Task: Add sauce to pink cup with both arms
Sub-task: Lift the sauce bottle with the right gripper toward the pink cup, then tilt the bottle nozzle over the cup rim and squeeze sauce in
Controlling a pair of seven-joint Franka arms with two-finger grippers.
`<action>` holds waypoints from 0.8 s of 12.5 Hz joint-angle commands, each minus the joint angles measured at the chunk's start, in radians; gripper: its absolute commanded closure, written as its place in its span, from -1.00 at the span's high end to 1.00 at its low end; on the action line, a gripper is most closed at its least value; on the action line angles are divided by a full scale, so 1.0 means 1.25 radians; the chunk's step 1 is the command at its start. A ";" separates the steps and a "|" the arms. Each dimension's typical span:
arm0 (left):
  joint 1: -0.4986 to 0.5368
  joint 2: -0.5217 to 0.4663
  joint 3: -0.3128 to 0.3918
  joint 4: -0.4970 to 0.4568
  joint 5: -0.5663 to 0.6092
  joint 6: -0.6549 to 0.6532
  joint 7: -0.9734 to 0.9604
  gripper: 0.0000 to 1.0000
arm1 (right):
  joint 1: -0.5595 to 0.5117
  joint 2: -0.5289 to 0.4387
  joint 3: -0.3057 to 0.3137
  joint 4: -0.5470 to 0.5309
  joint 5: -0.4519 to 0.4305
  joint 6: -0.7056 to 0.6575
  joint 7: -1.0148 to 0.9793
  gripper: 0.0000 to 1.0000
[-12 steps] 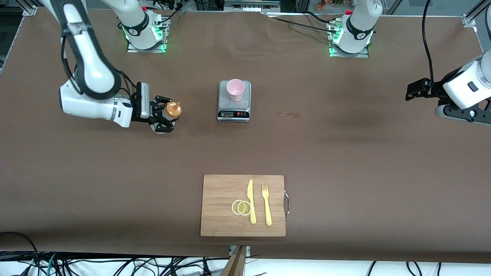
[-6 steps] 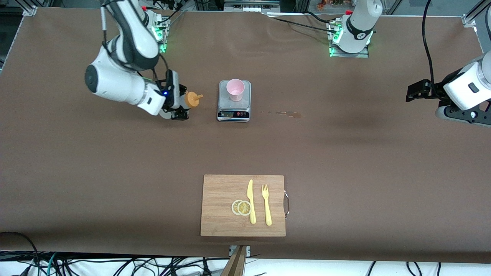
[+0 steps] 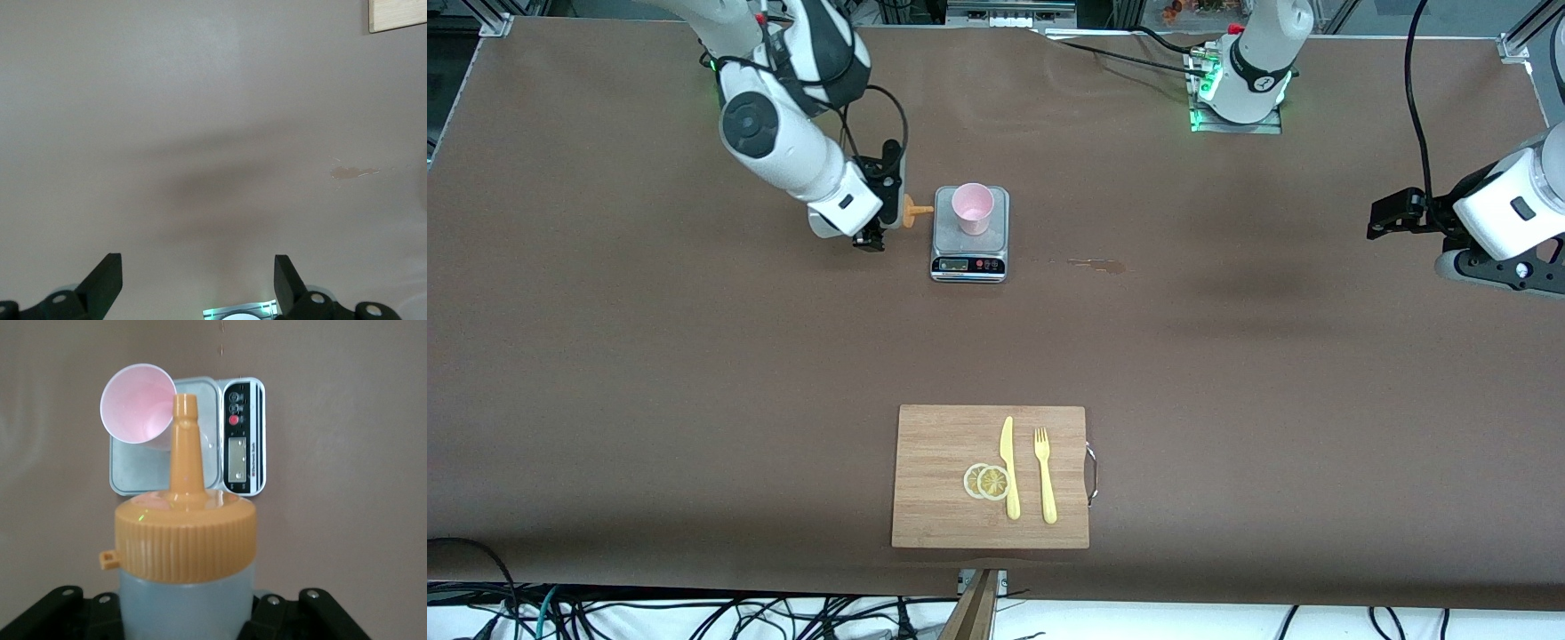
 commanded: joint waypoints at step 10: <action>-0.001 0.012 -0.004 0.035 0.022 -0.021 0.017 1.00 | 0.127 0.068 0.043 0.070 -0.324 -0.102 0.412 -1.00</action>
